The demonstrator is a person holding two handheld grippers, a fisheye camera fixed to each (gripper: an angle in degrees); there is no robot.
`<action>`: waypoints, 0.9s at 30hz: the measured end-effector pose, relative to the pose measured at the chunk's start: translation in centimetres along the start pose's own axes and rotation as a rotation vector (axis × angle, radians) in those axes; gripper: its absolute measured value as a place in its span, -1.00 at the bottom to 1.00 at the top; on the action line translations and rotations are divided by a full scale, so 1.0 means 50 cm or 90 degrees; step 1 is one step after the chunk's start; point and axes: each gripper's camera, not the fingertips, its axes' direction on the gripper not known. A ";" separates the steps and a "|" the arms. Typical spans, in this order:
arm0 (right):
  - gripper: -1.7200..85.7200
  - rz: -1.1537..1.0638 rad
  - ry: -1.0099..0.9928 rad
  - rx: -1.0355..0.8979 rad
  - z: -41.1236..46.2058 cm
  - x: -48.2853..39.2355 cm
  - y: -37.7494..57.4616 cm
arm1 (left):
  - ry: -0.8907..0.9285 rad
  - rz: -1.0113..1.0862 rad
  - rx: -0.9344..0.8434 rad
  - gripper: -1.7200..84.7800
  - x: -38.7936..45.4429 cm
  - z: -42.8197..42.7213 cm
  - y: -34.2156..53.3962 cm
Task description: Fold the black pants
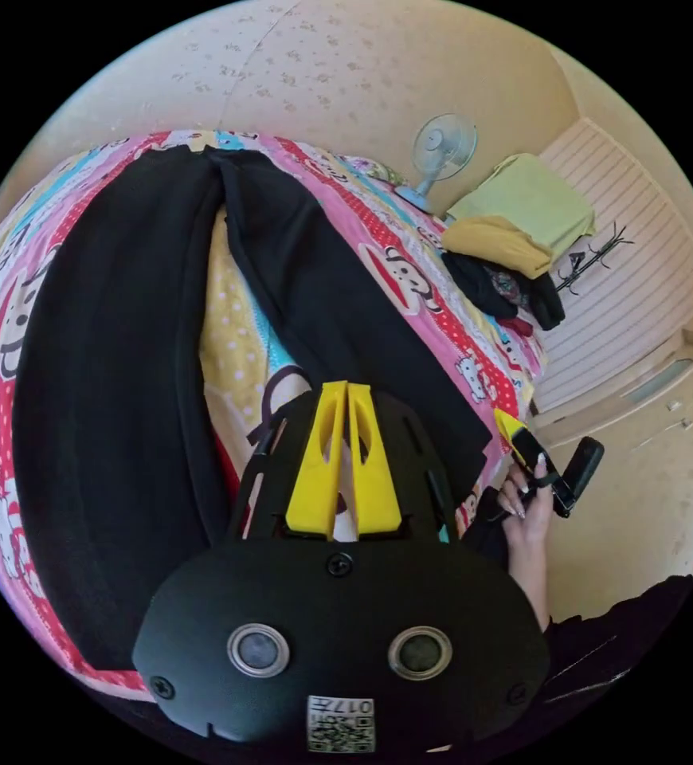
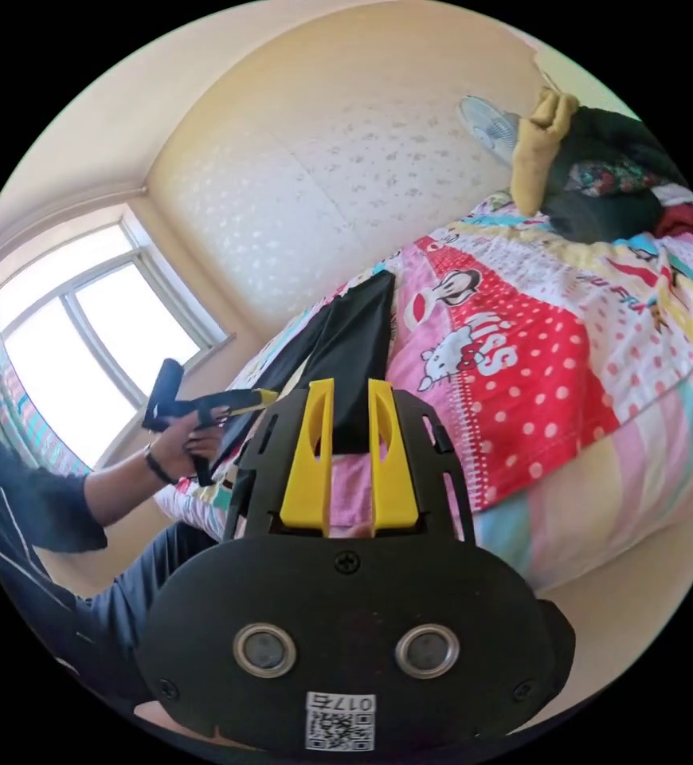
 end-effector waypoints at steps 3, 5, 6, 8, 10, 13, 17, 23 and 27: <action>-0.71 0.037 -0.014 -0.064 0.026 0.024 0.002 | 0.035 0.030 0.048 -0.96 0.017 -0.040 0.082; -0.69 0.035 -0.019 -0.050 0.031 0.014 0.006 | 0.057 0.038 0.048 -0.94 0.023 -0.039 0.120; -0.69 0.030 -0.014 -0.058 0.034 0.009 0.006 | 0.069 0.033 0.033 -0.93 0.021 -0.027 0.140; -0.74 0.001 0.041 -0.106 0.046 -0.013 0.001 | 0.067 0.007 -0.005 -0.93 0.008 0.004 0.167; -0.81 -0.016 0.075 -0.156 0.053 -0.024 -0.004 | 0.064 -0.030 -0.005 -0.95 -0.019 0.019 0.198; -0.87 -0.015 0.070 -0.122 0.020 -0.036 -0.008 | 0.110 -0.085 0.025 -0.98 -0.055 -0.001 0.239; -0.89 0.060 0.084 -0.093 0.007 -0.023 -0.008 | 0.082 -0.029 0.043 -0.98 -0.028 -0.039 0.276; -0.90 0.126 -0.068 -0.026 -0.025 0.019 -0.003 | 0.070 0.125 0.153 -0.80 0.064 -0.120 0.302; -0.91 0.084 -0.077 -0.086 -0.027 -0.030 -0.058 | 0.002 0.290 0.155 -0.65 0.168 -0.108 0.303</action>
